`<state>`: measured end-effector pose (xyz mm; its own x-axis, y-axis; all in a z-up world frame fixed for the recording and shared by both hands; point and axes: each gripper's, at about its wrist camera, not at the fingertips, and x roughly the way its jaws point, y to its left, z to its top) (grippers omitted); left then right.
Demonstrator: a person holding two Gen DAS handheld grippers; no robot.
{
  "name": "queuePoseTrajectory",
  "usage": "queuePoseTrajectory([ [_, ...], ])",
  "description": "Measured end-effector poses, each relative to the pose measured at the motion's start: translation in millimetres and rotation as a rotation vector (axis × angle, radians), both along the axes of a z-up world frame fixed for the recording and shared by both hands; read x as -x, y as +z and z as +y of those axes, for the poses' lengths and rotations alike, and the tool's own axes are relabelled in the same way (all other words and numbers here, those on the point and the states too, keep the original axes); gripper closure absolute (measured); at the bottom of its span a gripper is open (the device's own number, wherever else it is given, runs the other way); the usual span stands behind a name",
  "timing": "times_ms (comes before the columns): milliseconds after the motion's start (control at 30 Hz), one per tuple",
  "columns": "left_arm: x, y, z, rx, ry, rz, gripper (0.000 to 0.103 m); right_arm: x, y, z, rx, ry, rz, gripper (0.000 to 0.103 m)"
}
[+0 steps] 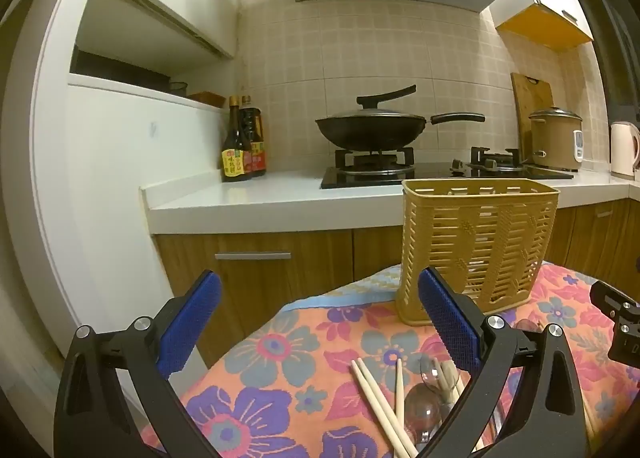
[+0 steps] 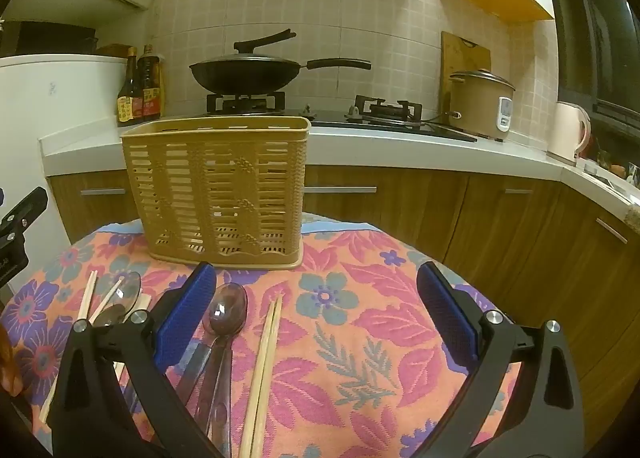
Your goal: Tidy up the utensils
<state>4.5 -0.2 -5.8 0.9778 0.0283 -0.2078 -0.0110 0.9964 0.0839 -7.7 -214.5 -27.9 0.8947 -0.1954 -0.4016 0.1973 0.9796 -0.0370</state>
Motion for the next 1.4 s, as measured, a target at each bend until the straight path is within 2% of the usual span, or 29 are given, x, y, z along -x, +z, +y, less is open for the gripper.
queuePoseTrajectory([
  [1100,-1,-1,-4,-0.021,0.008,0.008,0.007,0,0,1,0.000,0.009,-0.001,0.008],
  [1233,-3,-1,0,-0.005,0.008,0.017,0.007,1,0,1,0.005,0.008,0.003,0.008],
  [1400,-9,0,15,0.059,0.030,0.045,0.007,0,-1,0,0.001,0.001,0.006,0.008],
])
